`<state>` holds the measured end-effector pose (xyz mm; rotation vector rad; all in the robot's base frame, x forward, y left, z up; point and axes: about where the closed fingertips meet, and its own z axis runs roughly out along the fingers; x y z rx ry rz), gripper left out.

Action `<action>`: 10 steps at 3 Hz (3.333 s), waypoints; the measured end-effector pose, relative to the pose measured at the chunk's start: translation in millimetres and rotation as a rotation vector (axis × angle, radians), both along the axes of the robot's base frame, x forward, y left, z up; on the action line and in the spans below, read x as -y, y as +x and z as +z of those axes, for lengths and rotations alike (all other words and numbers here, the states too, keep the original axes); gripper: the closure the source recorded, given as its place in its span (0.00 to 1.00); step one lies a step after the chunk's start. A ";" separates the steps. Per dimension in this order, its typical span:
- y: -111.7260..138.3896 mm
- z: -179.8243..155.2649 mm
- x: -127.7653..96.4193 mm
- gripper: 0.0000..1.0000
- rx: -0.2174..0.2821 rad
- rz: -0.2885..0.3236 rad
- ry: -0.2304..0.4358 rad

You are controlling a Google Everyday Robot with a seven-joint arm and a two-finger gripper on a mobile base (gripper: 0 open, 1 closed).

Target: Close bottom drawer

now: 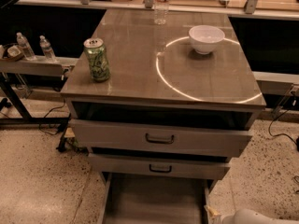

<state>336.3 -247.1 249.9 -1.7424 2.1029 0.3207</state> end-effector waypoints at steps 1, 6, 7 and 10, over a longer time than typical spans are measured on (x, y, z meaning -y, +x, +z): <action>-1.4 -28.7 -6.2 0.00 0.017 -0.036 0.017; 34.7 -49.1 -29.6 0.99 0.088 -0.046 0.075; 58.4 -34.9 -34.6 0.86 0.125 -0.044 0.097; 44.8 45.3 -14.4 0.08 0.131 -0.057 0.038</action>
Offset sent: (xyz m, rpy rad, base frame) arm 0.0059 0.0152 -0.0546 0.0425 -0.0494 -0.0773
